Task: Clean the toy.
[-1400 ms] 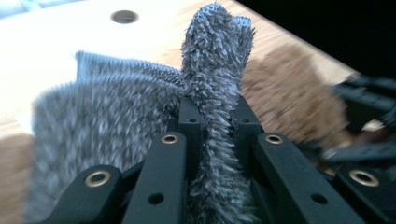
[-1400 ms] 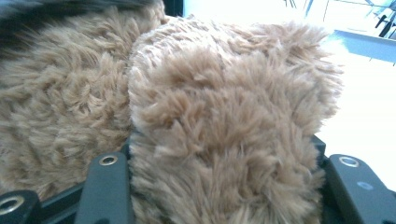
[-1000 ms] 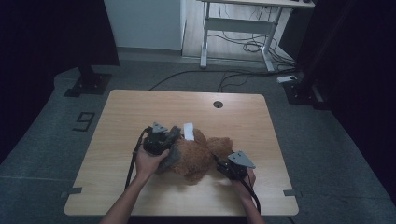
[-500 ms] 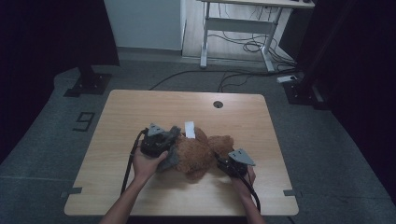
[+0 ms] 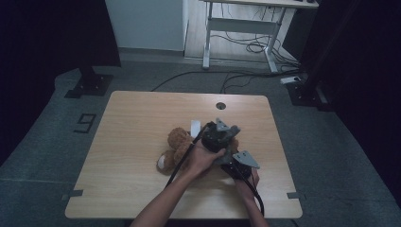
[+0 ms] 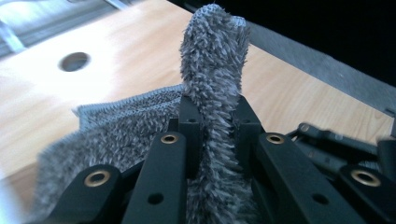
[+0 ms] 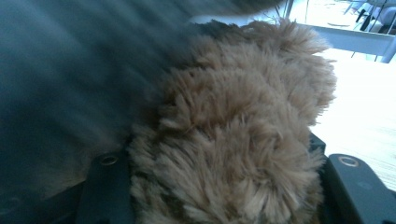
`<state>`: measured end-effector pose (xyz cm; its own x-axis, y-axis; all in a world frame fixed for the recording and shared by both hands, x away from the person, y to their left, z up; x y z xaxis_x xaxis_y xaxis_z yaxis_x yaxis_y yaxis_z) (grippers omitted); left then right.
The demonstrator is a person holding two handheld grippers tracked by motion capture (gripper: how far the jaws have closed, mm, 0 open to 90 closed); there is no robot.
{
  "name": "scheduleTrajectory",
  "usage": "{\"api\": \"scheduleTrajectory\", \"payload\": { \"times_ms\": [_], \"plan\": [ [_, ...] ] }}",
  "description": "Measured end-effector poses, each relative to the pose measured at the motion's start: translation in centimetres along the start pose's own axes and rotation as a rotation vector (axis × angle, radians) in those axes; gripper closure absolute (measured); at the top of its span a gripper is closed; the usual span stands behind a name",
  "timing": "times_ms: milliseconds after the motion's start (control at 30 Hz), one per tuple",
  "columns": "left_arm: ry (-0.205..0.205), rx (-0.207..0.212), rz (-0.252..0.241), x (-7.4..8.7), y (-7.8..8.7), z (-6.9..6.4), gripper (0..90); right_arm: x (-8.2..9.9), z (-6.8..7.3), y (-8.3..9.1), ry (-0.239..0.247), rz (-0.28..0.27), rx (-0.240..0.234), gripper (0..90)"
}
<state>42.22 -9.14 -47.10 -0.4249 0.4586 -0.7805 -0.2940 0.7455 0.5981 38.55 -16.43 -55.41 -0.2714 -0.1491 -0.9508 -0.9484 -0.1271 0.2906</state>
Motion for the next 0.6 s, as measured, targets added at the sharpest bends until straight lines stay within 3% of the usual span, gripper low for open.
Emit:
{"api": "scheduleTrajectory", "payload": {
  "times_ms": [67, 133, 233, 267, 333, 400, 467, 600],
  "plan": [
    [0.006, 0.001, 0.008, 0.5, -0.8, 0.3, 78.4, 0.1, -0.1, 0.0, -0.009, 0.007, -0.008, 41.9],
    [0.024, 0.009, -0.005, 0.8, -0.6, 0.6, 78.6, 0.2, -0.2, 0.0, -0.021, 0.012, -0.019, 41.8],
    [-0.025, -0.083, 0.03, 1.7, 0.9, 1.6, 78.8, 0.2, -0.2, 0.0, -0.004, 0.009, -0.018, 41.8],
    [-0.025, -0.115, 0.041, 2.1, 1.6, 2.3, 78.9, 0.2, -0.2, 0.0, -0.003, 0.009, -0.02, 41.7],
    [0.016, -0.11, 0.039, 3.2, 2.8, 3.5, 79.0, 0.2, -0.3, 0.1, -0.009, 0.007, -0.026, 41.4],
    [0.092, -0.069, -0.023, 4.1, 4.6, 4.7, 79.1, 0.2, -0.2, 0.2, -0.009, 0.003, -0.033, 41.2],
    [0.098, -0.094, -0.042, 4.5, 6.1, 5.4, 79.1, 0.2, -0.1, 0.3, -0.001, 0.0, -0.024, 41.2],
    [0.128, -0.128, -0.032, 5.6, 8.4, 6.9, 79.0, 0.4, -0.2, 0.5, -0.002, -0.002, -0.024, 41.2]
  ]
}}
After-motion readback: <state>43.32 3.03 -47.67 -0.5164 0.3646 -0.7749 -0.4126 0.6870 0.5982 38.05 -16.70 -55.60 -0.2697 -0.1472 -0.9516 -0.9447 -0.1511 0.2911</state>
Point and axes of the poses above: each handheld gripper's, and its own axes: y roughly backward along the jaws, x roughly out of its underside, z roughly to its left, the point moved 5 cm from there along -y, roughly forward along the jaws, and after that the axes turned 14 degrees about x, right-handed, at the moved point
